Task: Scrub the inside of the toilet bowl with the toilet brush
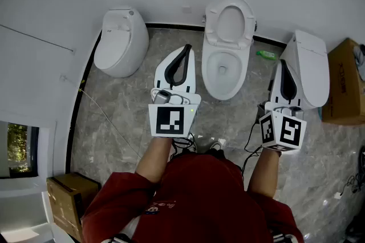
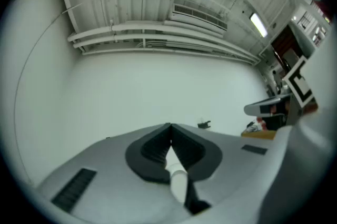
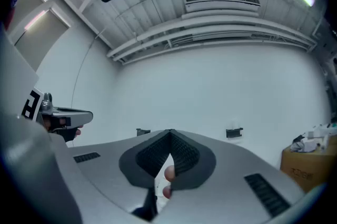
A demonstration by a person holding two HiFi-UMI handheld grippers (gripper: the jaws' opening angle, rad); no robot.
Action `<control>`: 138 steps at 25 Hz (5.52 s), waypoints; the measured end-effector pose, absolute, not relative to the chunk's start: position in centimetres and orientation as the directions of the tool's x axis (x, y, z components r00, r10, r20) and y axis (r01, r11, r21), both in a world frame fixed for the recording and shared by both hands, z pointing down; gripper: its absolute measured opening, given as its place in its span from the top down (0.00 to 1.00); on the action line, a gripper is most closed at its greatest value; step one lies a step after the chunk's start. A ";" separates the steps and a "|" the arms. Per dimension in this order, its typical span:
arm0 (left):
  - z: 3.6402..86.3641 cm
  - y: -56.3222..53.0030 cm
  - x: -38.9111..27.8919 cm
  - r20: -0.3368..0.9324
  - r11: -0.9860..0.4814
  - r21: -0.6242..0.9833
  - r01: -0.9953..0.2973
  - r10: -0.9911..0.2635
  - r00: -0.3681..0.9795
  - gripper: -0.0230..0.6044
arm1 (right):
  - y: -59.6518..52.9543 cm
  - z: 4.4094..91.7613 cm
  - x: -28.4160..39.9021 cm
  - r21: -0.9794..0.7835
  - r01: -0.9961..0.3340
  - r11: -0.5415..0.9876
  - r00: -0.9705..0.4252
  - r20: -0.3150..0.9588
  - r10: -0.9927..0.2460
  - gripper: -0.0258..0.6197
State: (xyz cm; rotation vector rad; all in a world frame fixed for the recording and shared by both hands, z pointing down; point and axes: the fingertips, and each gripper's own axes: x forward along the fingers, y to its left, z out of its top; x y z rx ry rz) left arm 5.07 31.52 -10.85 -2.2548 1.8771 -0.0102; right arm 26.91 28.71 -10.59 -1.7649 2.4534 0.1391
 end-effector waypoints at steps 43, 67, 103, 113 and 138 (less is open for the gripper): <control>1.0 12.4 -22.6 0.013 -0.003 -0.055 -0.998 -1.000 0.002 0.96 | 6.5 1.4 -7.9 -0.032 -0.777 0.629 -0.627 0.129 -0.768 0.96; 49.8 7.1 -24.0 0.364 0.031 0.012 -0.999 -0.931 -0.025 0.96 | 0.8 58.5 -11.6 -0.156 -0.768 0.621 -0.509 0.737 -0.445 0.96; 60.1 8.4 -25.6 0.515 0.092 0.098 -0.991 -0.857 -0.029 0.96 | 6.8 77.4 -12.9 -0.101 -0.773 0.627 -0.270 0.946 -0.180 0.80; 54.1 8.5 -24.9 0.479 0.059 0.076 -0.995 -0.878 -0.015 0.96 | 7.5 70.4 -12.3 -0.119 -0.787 0.606 -0.323 0.915 -0.240 0.80; 22.0 3.1 -5.4 0.260 -0.288 0.027 -0.957 -0.923 0.285 0.96 | 7.4 32.7 8.1 -0.042 -0.928 0.371 -0.282 0.731 -0.621 0.80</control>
